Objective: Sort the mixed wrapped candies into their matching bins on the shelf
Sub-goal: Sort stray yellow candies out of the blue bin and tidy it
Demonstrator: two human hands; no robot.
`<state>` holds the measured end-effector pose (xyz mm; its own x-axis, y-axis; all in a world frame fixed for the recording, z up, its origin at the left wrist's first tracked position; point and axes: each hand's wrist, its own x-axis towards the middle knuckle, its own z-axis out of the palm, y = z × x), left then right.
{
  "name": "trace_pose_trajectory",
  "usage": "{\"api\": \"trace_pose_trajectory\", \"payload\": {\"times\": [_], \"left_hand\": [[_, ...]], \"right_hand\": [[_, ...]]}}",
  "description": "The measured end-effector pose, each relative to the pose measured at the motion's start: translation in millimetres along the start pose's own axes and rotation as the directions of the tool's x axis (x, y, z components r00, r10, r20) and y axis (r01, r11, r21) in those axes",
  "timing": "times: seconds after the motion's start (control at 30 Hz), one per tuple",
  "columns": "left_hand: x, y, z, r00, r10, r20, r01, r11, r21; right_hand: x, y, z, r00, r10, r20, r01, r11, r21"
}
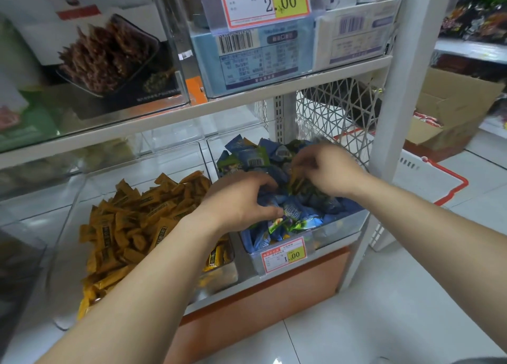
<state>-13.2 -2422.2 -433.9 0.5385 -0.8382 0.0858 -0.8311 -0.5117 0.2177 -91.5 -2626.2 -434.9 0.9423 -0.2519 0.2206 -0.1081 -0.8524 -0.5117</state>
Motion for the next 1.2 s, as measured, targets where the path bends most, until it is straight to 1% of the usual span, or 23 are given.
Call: {"api": "trace_pose_trajectory", "payload": {"times": [0.07, 0.13, 0.2, 0.27, 0.33, 0.4, 0.43, 0.5, 0.57, 0.63, 0.7, 0.73, 0.8, 0.87, 0.93, 0.97, 1.0, 1.03, 1.07, 1.1, 1.13, 1.17, 1.2], "left_hand": [[-1.1, 1.1, 1.2, 0.997, -0.040, -0.070, 0.033, 0.994, -0.105], [-1.2, 3.6, 0.1, 0.981, -0.071, -0.181, 0.024, 0.968, -0.251], [-2.2, 7.7, -2.8, 0.953, -0.079, -0.293, -0.031, 0.936, -0.351], [-4.0, 11.4, -6.6, 0.928, -0.081, -0.363, -0.080, 0.910, -0.407], [-6.8, 7.8, -10.8, 0.898, -0.129, -0.420, -0.060, 0.911, -0.408], [-11.5, -3.0, -15.3, 0.860, -0.212, -0.464, 0.011, 0.917, -0.398], [-14.4, -9.1, -17.4, 0.848, -0.254, -0.465, 0.053, 0.914, -0.403], [-20.1, -19.1, -19.4, 0.840, -0.319, -0.439, 0.123, 0.899, -0.420], [-24.3, -23.4, -18.4, 0.849, -0.328, -0.413, 0.150, 0.901, -0.407], [-25.3, -25.5, -15.3, 0.871, -0.312, -0.380, 0.158, 0.910, -0.384], [-25.7, -27.5, -12.6, 0.891, -0.294, -0.345, 0.158, 0.915, -0.371], [-25.7, -28.8, -12.1, 0.897, -0.288, -0.335, 0.153, 0.914, -0.375], [-25.8, -32.8, -12.1, 0.900, -0.284, -0.330, 0.139, 0.905, -0.401], [-25.4, -35.4, -12.5, 0.899, -0.291, -0.328, 0.128, 0.890, -0.438], [-24.2, -35.0, -13.1, 0.899, -0.291, -0.328, 0.122, 0.884, -0.451], [-23.7, -33.9, -13.1, 0.899, -0.289, -0.329, 0.119, 0.884, -0.452], [-23.3, -33.0, -12.6, 0.899, -0.287, -0.331, 0.115, 0.884, -0.453], [-22.8, -32.2, -12.0, 0.899, -0.284, -0.334, 0.111, 0.885, -0.453], [-22.0, -31.4, -11.5, 0.898, -0.282, -0.337, 0.109, 0.886, -0.451], [-21.6, -31.1, -10.9, 0.897, -0.283, -0.338, 0.110, 0.886, -0.451], [-21.3, -31.0, -10.6, 0.897, -0.284, -0.340, 0.110, 0.886, -0.451], [-20.8, -31.2, -10.6, 0.897, -0.282, -0.341, 0.108, 0.887, -0.448], [-20.6, -31.4, -10.4, 0.897, -0.280, -0.341, 0.108, 0.889, -0.445]], "right_hand": [[-2.8, -6.4, -13.6, 0.993, -0.006, -0.116, 0.020, 0.993, 0.120], [-7.0, -18.0, -22.6, 0.986, -0.020, -0.164, 0.061, 0.966, 0.252], [-11.4, -29.2, -21.7, 0.987, -0.026, -0.161, 0.093, 0.900, 0.427], [-13.2, -38.0, -14.8, 0.991, -0.015, -0.132, 0.089, 0.814, 0.574], [-9.8, -42.0, -4.3, 0.991, 0.028, -0.128, 0.061, 0.766, 0.640], [-3.9, -41.0, 7.3, 0.988, 0.055, -0.147, 0.040, 0.819, 0.573], [-2.0, -39.1, 13.3, 0.991, 0.028, -0.127, 0.039, 0.867, 0.498], [-1.1, -33.8, 25.3, 0.996, -0.088, 0.031, 0.076, 0.958, 0.275], [-2.8, -28.7, 32.6, 0.960, -0.149, 0.236, 0.155, 0.988, -0.006], [-4.8, -24.7, 32.0, 0.939, -0.146, 0.311, 0.226, 0.945, -0.238], [-6.1, -20.9, 24.6, 0.946, -0.130, 0.296, 0.246, 0.884, -0.398], [-6.8, -18.4, 19.8, 0.949, -0.100, 0.299, 0.235, 0.856, -0.461], [-7.4, -14.1, 10.8, 0.949, 0.032, 0.315, 0.161, 0.807, -0.568], [-7.5, -13.6, 5.2, 0.961, 0.112, 0.254, 0.090, 0.739, -0.668], [-4.8, -18.7, 5.3, 0.997, 0.036, 0.066, 0.018, 0.735, -0.677], [-2.0, -22.2, 8.2, 0.998, -0.046, -0.040, 0.012, 0.794, -0.607], [0.3, -26.2, 13.6, 0.986, -0.124, -0.110, 0.057, 0.876, -0.480], [1.9, -30.5, 19.3, 0.982, -0.158, -0.105, 0.116, 0.940, -0.322], [4.2, -33.4, 25.2, 0.985, -0.171, -0.009, 0.165, 0.964, -0.208], [6.1, -34.6, 31.3, 0.972, -0.182, 0.149, 0.208, 0.961, -0.183], [7.6, -32.3, 37.4, 0.941, -0.171, 0.292, 0.244, 0.941, -0.234], [7.9, -29.3, 40.7, 0.917, -0.138, 0.375, 0.266, 0.911, -0.315], [7.4, -25.6, 41.4, 0.910, -0.100, 0.401, 0.270, 0.879, -0.393]]}}
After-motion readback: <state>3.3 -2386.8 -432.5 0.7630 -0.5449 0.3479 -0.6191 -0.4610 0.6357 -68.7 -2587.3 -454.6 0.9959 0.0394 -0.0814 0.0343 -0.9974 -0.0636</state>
